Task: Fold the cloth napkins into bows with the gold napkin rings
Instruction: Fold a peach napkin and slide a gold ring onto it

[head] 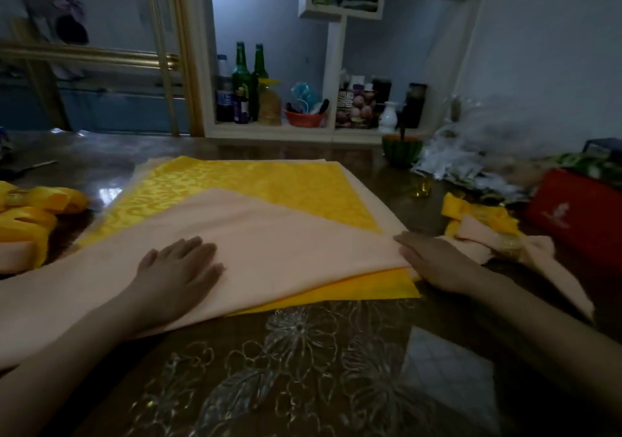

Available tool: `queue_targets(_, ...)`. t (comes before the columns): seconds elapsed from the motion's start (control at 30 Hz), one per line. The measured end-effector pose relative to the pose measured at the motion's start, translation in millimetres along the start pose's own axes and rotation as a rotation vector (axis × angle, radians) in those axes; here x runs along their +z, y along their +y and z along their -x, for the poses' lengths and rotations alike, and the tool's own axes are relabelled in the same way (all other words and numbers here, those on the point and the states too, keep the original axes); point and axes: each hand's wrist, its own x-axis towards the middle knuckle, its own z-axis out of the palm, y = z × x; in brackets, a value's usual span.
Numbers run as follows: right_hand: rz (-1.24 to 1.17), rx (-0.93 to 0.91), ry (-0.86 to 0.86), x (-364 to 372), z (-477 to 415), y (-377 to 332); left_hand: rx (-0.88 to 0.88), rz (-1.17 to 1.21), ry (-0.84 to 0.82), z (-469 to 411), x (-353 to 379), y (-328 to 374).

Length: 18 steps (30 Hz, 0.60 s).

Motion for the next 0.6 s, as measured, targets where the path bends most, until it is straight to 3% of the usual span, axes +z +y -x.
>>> queue_targets(0.1, 0.065, 0.125, 0.073, -5.0, -10.5, 22.1, 0.01, 0.028, 0.017, 1.5, 1.8, 0.4)
queue_targets(0.2, -0.025, 0.147, 0.149, -6.7, -23.3, 16.1, 0.018, 0.036, 0.022, 3.9, 0.3, 1.9)
queue_targets(0.27, -0.1, 0.1, 0.174, -6.8, -26.4, 2.4, 0.021, 0.038, 0.022, 4.1, -1.5, 2.9)
queue_targets(0.4, 0.077, 0.002, 0.276, -10.4, -36.2, -43.7, 0.037, 0.071, 0.016, 3.9, -7.9, 3.3)
queue_targets(0.53, 0.001, -0.231, 0.179, -6.7, -56.8, -113.7, -0.054, 0.225, 0.057, -20.1, -36.9, -10.7)
queue_targets(0.6, -0.069, -0.267, 0.127, 2.3, -76.2, -156.0, -0.148, 0.178, -0.02, -29.0, -51.2, -29.6)
